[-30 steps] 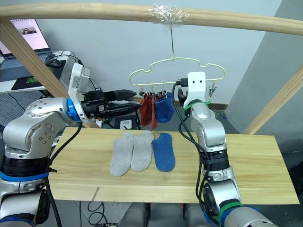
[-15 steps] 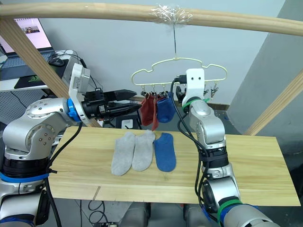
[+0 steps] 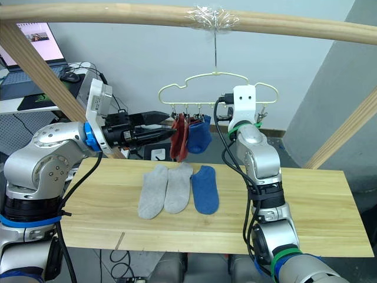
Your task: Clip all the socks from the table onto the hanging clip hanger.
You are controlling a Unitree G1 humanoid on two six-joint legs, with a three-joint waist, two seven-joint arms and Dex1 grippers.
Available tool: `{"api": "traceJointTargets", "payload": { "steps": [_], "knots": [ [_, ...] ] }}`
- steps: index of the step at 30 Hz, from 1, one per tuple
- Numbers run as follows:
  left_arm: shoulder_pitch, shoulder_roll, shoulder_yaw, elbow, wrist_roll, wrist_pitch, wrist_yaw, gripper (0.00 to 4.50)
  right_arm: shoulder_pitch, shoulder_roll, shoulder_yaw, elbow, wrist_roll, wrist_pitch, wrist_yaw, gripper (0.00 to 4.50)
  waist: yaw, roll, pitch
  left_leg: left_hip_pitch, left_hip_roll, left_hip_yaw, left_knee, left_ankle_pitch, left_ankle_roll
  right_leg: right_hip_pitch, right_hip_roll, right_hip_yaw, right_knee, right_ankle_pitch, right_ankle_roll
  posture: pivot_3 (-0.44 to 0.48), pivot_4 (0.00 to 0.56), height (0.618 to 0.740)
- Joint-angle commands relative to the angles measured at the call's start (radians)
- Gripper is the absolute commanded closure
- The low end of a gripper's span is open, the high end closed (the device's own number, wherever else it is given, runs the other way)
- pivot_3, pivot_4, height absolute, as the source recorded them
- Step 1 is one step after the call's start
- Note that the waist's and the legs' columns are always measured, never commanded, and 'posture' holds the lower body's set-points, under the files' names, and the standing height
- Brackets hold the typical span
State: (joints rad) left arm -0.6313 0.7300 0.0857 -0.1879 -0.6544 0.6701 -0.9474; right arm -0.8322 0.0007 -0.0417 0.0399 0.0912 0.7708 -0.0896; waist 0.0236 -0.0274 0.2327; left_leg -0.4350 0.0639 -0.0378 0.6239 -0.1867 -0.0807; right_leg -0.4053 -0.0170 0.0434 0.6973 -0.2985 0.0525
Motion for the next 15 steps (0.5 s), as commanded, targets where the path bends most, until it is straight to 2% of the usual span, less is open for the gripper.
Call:
{"api": "traceJointTargets", "payload": {
  "steps": [1, 8, 11, 15],
  "knots": [
    [0.007, 0.007, -0.011, -0.046, 0.012, 0.027, 0.027, 1.90, -0.024, -0.005, -0.013, -0.028, -0.006, -0.025, -0.006, 4.39, 0.000, 0.000, 0.000, 0.000, 0.000, 0.000, 0.000, 0.000, 0.000, 0.000, 0.000, 0.000, 0.000, 0.000, 0.000, 0.192, 0.174, 0.740],
    [0.083, -0.028, -0.103, -0.094, 0.052, 0.114, 0.108, 1.90, -0.030, -0.003, -0.019, -0.042, 0.003, -0.010, 0.000, 4.39, 0.000, 0.000, 0.000, 0.000, 0.000, 0.000, -0.001, 0.000, 0.000, 0.000, 0.000, 0.000, 0.000, 0.000, 0.000, 0.179, 0.175, 0.740],
    [0.120, -0.080, -0.151, -0.050, 0.123, 0.079, 0.168, 1.29, -0.033, -0.001, -0.018, -0.051, 0.005, -0.001, 0.003, 4.39, 0.000, 0.000, 0.000, 0.000, 0.000, 0.000, 0.000, 0.000, 0.000, 0.000, 0.000, 0.000, 0.000, 0.000, 0.000, 0.173, 0.177, 0.740],
    [0.159, -0.136, -0.256, 0.038, 0.286, -0.052, 0.229, 0.10, -0.037, -0.002, -0.016, -0.065, 0.008, 0.013, 0.006, 4.39, 0.000, 0.000, 0.000, 0.000, 0.000, 0.000, 0.000, 0.000, 0.000, 0.000, 0.000, 0.000, 0.000, 0.000, -0.001, 0.159, 0.179, 0.740]
  ]
}}
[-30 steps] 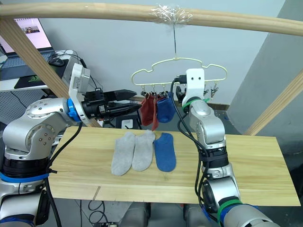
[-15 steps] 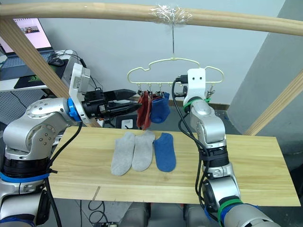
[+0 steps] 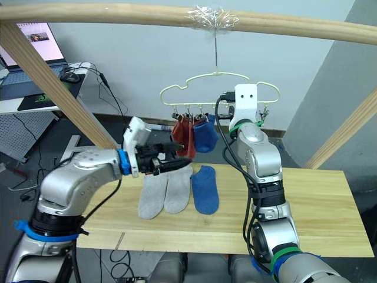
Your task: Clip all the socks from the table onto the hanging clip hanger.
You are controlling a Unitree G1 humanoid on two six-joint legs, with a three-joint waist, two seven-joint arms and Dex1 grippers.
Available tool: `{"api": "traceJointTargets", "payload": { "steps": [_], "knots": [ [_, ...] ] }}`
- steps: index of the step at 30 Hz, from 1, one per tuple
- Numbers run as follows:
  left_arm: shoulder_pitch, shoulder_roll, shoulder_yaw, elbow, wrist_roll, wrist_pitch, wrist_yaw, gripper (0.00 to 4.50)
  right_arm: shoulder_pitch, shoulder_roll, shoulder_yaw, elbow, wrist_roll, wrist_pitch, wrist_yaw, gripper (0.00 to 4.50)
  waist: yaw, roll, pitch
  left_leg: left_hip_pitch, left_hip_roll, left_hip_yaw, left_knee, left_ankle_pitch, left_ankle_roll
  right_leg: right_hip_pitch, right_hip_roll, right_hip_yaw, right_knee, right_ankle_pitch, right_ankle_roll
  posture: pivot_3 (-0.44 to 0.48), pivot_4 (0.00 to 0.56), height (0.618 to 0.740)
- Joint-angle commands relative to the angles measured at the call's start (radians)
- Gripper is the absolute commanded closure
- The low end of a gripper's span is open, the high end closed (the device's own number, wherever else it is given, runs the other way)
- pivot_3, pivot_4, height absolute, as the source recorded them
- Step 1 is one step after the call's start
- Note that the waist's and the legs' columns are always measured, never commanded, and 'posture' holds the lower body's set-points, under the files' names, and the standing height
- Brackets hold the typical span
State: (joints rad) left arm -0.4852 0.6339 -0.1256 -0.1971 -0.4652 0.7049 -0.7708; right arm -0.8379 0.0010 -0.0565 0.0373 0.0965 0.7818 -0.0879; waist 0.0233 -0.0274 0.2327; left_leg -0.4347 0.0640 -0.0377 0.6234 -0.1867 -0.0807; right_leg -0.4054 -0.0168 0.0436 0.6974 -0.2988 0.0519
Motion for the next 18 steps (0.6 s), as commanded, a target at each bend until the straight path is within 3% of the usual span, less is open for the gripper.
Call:
{"api": "traceJointTargets", "payload": {
  "steps": [1, 10, 18],
  "knots": [
    [0.012, -0.067, -0.058, 0.079, 0.129, -0.113, 0.081, 0.04, -0.034, -0.003, -0.001, -0.066, 0.004, 0.006, 0.005, 4.39, 0.001, 0.000, 0.000, 0.000, 0.000, 0.000, 0.000, 0.000, 0.000, 0.000, 0.000, 0.000, 0.000, 0.000, 0.000, 0.154, 0.181, 0.740],
    [-0.057, -0.286, -0.201, 0.478, 0.365, -0.395, 0.134, 0.04, -0.051, -0.002, 0.002, -0.091, 0.008, 0.035, 0.008, 4.39, 0.000, 0.000, 0.000, 0.000, 0.000, 0.001, 0.000, 0.000, 0.000, -0.001, 0.000, 0.000, 0.000, 0.000, 0.000, 0.117, 0.185, 0.740],
    [-0.156, -0.382, -0.218, 0.800, 0.503, -0.549, 0.200, 0.04, -0.053, -0.001, 0.000, -0.109, 0.005, 0.052, 0.003, 4.39, -0.008, 0.000, 0.000, -0.001, 0.000, 0.001, 0.000, 0.000, 0.000, -0.001, 0.000, 0.001, 0.000, 0.000, 0.000, 0.094, 0.188, 0.740]
  ]
}}
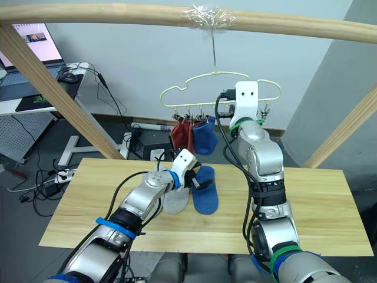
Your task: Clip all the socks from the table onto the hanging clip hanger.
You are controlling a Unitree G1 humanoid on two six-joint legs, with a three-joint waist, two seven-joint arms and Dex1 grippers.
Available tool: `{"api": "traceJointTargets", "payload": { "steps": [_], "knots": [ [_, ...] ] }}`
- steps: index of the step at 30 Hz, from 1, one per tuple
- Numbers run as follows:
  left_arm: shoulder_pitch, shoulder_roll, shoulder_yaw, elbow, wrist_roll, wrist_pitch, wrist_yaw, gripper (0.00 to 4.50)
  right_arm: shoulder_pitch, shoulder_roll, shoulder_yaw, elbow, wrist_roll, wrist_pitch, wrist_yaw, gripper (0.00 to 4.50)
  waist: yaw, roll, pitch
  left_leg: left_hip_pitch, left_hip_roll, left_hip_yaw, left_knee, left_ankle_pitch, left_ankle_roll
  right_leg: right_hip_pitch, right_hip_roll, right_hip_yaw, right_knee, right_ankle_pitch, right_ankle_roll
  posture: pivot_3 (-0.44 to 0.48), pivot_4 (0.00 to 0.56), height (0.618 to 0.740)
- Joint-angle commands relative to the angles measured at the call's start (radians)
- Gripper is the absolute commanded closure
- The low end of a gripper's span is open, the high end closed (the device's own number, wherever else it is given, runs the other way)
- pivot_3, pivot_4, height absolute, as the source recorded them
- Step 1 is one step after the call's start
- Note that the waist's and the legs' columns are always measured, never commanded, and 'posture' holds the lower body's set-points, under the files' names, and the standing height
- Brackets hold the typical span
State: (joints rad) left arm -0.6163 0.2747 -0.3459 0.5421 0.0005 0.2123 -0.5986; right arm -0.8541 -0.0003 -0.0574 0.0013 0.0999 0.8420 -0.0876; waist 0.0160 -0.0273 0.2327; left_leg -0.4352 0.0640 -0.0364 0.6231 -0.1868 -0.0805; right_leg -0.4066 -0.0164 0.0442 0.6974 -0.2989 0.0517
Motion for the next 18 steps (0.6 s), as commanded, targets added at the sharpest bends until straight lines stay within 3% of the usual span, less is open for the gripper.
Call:
{"api": "traceJointTargets", "payload": {
  "steps": [1, 10, 14, 18],
  "knots": [
    [-0.036, -0.031, 0.008, 0.087, 0.048, -0.063, 0.039, 0.04, -0.035, 0.000, 0.001, -0.076, 0.002, -0.006, 0.002, 4.39, -0.001, 0.000, 0.000, 0.000, 0.000, 0.000, 0.000, 0.000, 0.000, 0.000, 0.000, 0.000, 0.000, 0.000, 0.000, 0.094, 0.188, 0.740],
    [-0.060, -0.064, 0.002, 0.217, 0.104, -0.047, 0.003, 0.04, -0.029, -0.004, -0.002, -0.101, -0.001, 0.013, -0.003, 4.39, -0.013, 0.000, 0.000, -0.001, 0.000, 0.000, 0.000, 0.000, 0.000, 0.000, 0.000, 0.000, 0.000, 0.000, 0.000, 0.075, 0.188, 0.740],
    [-0.061, -0.079, 0.017, 0.228, 0.101, -0.043, -0.011, 0.91, -0.029, -0.005, -0.004, -0.106, -0.002, 0.018, -0.005, 4.39, -0.017, 0.000, 0.000, -0.001, 0.000, 0.000, 0.000, 0.000, 0.000, 0.000, 0.000, 0.000, 0.000, 0.000, 0.000, 0.070, 0.188, 0.740],
    [-0.067, -0.084, 0.023, 0.233, 0.107, -0.053, -0.018, 2.11, -0.028, -0.003, -0.005, -0.110, -0.002, 0.024, -0.007, 4.39, -0.018, 0.000, 0.000, -0.001, 0.000, 0.000, 0.000, 0.000, 0.000, 0.000, 0.000, 0.000, 0.000, 0.000, 0.000, 0.070, 0.188, 0.740]
  ]
}}
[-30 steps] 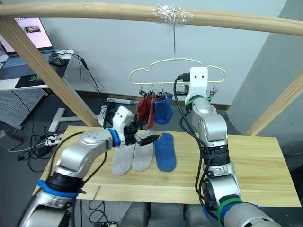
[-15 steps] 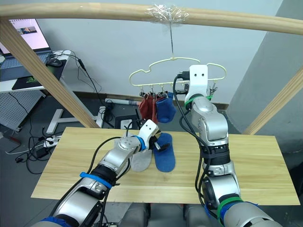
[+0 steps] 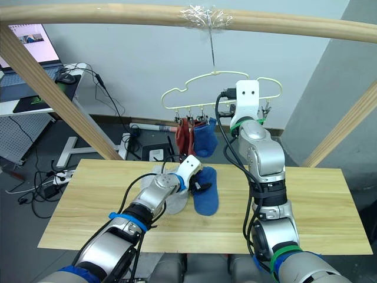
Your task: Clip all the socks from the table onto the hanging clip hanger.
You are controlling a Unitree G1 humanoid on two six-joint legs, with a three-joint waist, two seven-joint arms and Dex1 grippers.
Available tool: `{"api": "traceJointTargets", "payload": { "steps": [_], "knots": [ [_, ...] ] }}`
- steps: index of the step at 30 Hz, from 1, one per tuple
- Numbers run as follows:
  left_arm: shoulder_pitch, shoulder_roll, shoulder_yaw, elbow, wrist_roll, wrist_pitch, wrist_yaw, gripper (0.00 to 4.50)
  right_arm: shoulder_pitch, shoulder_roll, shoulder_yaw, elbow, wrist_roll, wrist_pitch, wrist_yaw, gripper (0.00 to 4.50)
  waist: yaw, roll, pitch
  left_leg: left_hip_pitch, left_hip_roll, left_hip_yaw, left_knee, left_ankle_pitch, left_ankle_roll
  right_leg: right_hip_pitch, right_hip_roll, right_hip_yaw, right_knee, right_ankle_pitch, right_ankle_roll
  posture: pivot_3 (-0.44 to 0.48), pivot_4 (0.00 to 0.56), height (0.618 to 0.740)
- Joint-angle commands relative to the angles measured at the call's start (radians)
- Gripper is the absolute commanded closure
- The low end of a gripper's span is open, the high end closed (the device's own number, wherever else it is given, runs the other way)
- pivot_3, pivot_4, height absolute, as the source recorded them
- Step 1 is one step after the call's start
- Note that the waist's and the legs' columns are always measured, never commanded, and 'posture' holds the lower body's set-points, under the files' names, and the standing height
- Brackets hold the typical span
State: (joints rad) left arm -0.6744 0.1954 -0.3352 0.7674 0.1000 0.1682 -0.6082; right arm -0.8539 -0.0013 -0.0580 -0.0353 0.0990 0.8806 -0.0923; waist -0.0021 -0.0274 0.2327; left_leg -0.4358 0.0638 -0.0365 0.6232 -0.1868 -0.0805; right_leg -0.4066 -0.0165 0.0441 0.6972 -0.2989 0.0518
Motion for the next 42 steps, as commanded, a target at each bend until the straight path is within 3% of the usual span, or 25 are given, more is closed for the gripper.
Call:
{"api": "traceJointTargets", "payload": {
  "steps": [1, 8, 20, 29, 42],
  "knots": [
    [-0.009, -0.005, 0.013, 0.009, 0.009, -0.012, -0.011, 2.37, -0.027, -0.002, -0.005, -0.074, -0.001, -0.013, -0.003, 4.39, 0.000, 0.000, 0.000, 0.000, 0.000, 0.000, 0.000, 0.000, 0.000, 0.000, 0.000, 0.000, 0.000, 0.000, 0.000, 0.070, 0.188, 0.740],
    [-0.012, -0.013, 0.029, 0.015, 0.004, -0.016, -0.027, 4.46, -0.026, 0.001, -0.007, -0.078, 0.003, -0.004, -0.004, 4.39, -0.001, 0.000, 0.000, 0.000, 0.000, 0.000, 0.000, 0.000, 0.000, 0.000, 0.000, 0.000, 0.000, 0.000, 0.000, 0.070, 0.188, 0.740],
    [-0.078, -0.153, 0.248, -0.196, -0.267, 0.118, -0.082, 4.48, -0.078, 0.084, -0.115, -0.120, 0.082, 0.115, -0.038, 4.39, -0.001, 0.000, 0.000, -0.001, 0.000, -0.001, 0.000, 0.000, 0.000, 0.000, 0.000, -0.001, 0.000, 0.000, 0.000, 0.060, 0.185, 0.740],
    [-0.148, -0.202, 0.285, -0.241, -0.303, 0.139, -0.043, 4.48, -0.107, 0.114, -0.170, -0.146, 0.109, 0.186, -0.072, 4.39, -0.005, 0.000, 0.000, -0.001, 0.000, -0.001, 0.000, 0.000, 0.000, 0.000, 0.000, 0.000, -0.001, 0.000, 0.000, 0.060, 0.185, 0.740],
    [-0.152, -0.183, 0.283, -0.284, -0.315, 0.157, -0.047, 4.48, -0.096, 0.097, -0.155, -0.147, 0.096, 0.165, -0.065, 4.39, -0.005, 0.000, 0.000, -0.001, 0.000, -0.001, 0.000, 0.000, 0.000, 0.000, 0.000, 0.000, -0.001, 0.000, 0.000, 0.060, 0.185, 0.740]
  ]
}}
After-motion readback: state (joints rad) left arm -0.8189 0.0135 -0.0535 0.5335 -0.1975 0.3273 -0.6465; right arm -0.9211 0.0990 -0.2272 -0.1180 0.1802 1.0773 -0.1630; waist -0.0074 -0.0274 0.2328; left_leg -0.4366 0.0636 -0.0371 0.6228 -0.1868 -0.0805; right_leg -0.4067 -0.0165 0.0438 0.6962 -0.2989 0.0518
